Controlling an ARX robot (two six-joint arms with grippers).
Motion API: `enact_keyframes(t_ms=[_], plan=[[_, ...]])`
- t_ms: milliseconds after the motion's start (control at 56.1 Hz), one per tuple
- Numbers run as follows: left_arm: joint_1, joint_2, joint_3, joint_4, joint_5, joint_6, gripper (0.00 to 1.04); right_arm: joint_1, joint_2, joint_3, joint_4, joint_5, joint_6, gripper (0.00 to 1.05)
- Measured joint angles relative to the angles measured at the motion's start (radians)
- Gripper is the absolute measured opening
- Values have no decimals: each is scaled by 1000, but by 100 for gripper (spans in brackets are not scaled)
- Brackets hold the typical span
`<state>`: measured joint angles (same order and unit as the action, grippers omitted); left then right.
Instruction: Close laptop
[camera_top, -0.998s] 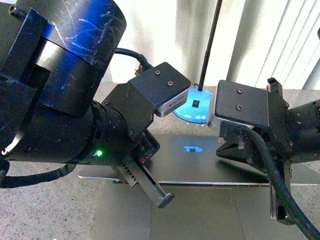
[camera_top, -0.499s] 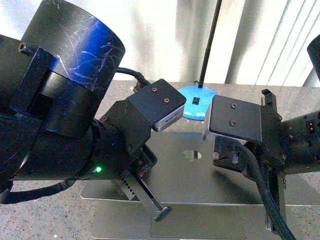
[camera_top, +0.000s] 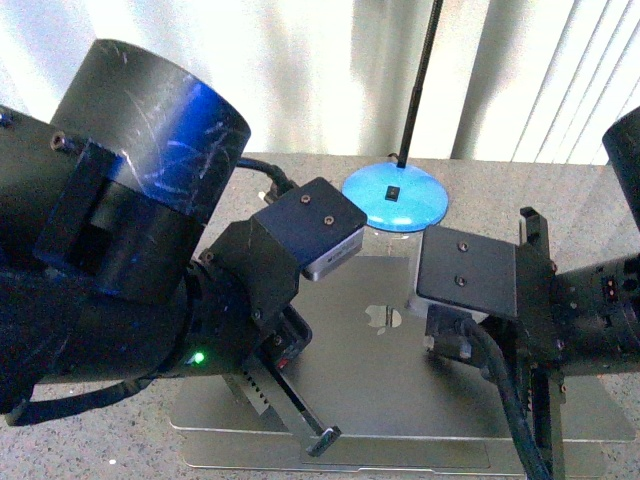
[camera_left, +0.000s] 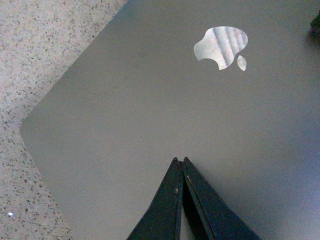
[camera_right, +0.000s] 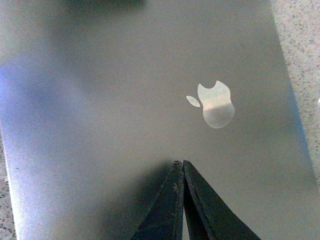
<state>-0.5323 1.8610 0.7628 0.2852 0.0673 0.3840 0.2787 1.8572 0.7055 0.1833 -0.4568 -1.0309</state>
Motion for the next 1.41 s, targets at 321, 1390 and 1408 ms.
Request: enact_keyframes(t_ms=[321,1390,1408], plan=[[3,62,-62,87,13,-35,4,10,62,-64,116,-7,43,3],[285,-476,-535,859,-298,-404,4,-99,-389,-463,1007,622,1009,3],[293,-492,-546,852,-294,-404,4,-104,-415,-473,985,616,1010,3]])
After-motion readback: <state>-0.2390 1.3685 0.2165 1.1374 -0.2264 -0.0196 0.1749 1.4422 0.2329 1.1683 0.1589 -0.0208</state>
